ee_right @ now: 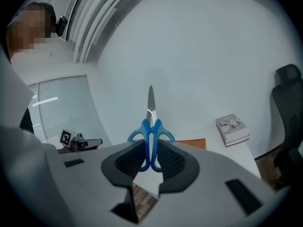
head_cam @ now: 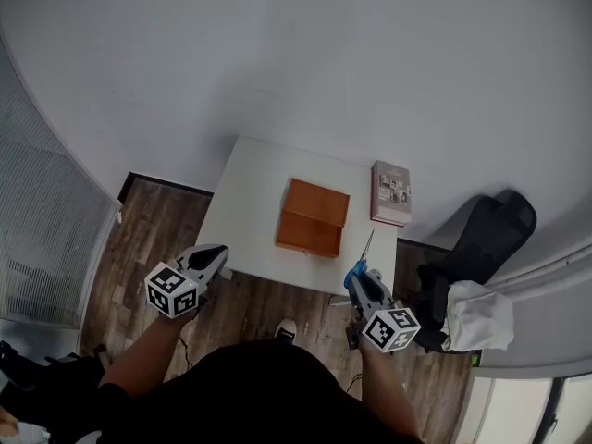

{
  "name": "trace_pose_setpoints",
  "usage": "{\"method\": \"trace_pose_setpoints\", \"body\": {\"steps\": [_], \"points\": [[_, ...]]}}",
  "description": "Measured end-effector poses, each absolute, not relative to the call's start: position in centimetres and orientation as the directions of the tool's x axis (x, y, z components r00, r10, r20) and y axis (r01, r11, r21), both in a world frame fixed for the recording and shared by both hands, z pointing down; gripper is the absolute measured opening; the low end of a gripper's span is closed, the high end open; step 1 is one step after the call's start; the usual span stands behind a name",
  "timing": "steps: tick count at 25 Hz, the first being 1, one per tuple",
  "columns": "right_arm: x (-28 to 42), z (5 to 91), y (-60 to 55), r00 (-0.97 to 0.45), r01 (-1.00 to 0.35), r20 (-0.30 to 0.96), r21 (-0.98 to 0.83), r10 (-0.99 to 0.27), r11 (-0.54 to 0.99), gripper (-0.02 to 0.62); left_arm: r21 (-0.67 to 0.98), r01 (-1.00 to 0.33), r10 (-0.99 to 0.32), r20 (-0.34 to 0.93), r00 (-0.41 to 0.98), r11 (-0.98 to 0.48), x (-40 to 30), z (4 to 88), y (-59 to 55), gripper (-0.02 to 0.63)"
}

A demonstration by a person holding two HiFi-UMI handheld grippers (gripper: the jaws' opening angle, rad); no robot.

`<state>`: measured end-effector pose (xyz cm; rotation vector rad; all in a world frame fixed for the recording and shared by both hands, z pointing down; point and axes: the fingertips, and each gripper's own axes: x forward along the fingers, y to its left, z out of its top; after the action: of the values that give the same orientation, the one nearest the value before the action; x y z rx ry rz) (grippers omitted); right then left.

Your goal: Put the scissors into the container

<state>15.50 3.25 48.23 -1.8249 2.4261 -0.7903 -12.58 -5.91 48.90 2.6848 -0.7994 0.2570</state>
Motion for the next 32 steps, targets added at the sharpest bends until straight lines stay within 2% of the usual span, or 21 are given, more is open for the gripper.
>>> {"method": "trace_pose_setpoints", "body": {"steps": [32], "points": [[21.9, 50.1, -5.4, -0.457, -0.839, 0.279, -0.451, -0.844, 0.305, 0.084, 0.258, -0.657, -0.593, 0.286, 0.753, -0.709, -7.1, 48.7, -10.9, 0.009]]}}
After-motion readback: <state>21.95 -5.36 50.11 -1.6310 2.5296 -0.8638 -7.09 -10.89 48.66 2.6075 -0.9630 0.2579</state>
